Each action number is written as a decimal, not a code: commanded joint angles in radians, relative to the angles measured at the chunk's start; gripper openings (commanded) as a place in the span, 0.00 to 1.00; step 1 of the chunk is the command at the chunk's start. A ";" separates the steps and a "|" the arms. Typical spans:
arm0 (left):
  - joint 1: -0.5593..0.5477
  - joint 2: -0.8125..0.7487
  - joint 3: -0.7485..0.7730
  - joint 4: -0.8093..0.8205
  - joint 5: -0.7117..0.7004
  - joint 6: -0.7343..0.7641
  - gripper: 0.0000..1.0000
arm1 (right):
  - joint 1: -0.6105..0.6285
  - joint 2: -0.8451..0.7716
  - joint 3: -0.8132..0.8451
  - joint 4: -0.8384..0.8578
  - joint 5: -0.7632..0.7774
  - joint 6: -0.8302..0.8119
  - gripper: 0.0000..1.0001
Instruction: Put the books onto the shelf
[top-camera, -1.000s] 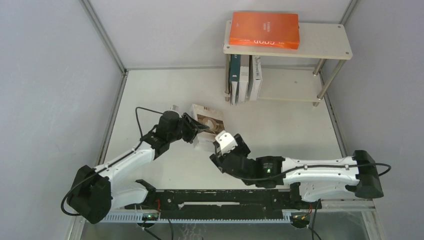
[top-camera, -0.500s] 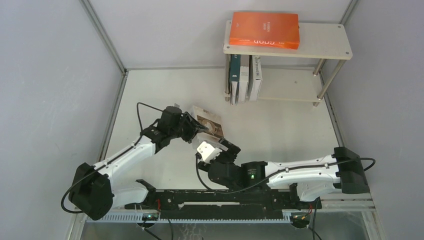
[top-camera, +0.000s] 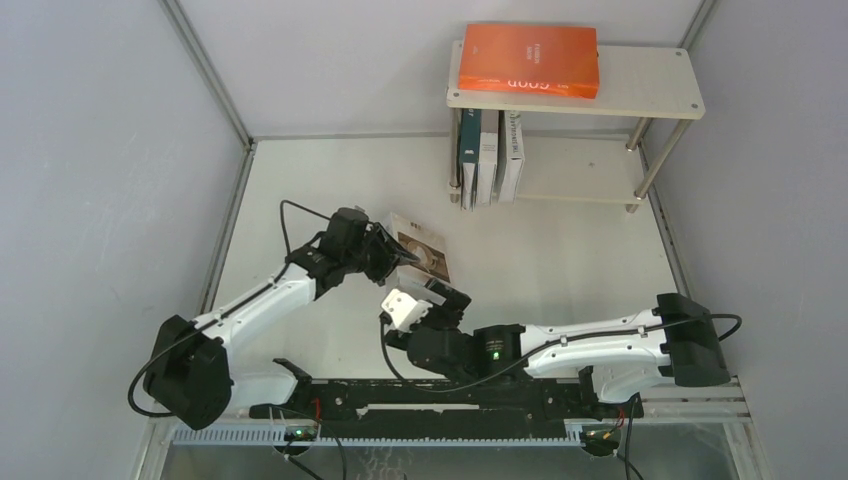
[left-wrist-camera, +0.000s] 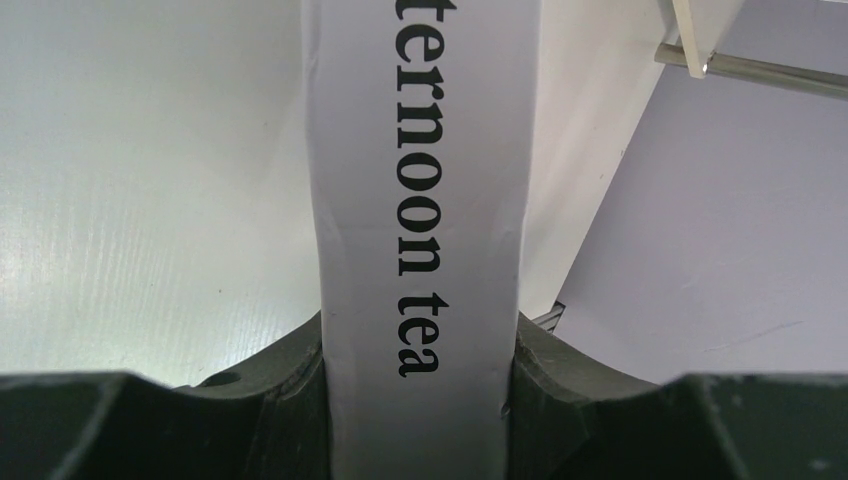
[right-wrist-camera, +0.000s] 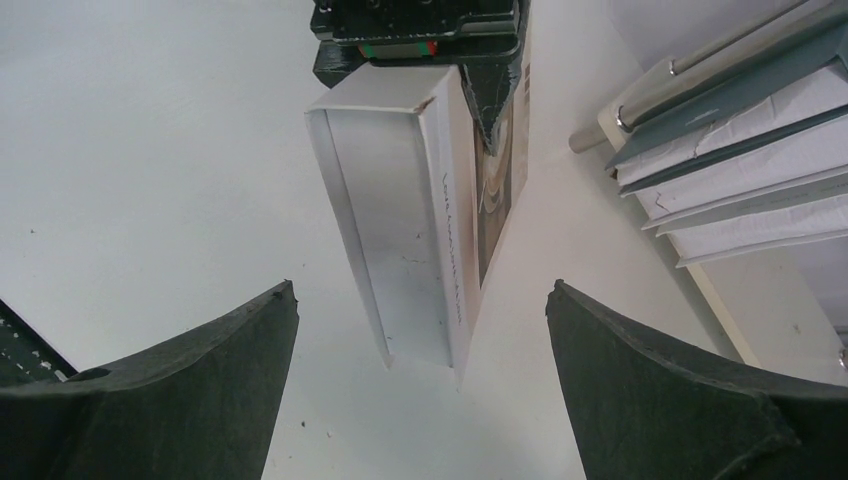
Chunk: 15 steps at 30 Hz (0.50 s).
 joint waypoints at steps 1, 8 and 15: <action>-0.005 0.014 0.080 0.032 0.037 0.029 0.43 | 0.011 0.008 0.049 0.034 -0.009 -0.011 0.99; -0.006 0.037 0.107 0.028 0.055 0.038 0.44 | -0.017 0.035 0.059 0.033 -0.041 -0.005 0.99; -0.006 0.040 0.130 0.007 0.066 0.051 0.44 | -0.059 0.050 0.060 0.050 -0.047 -0.012 0.99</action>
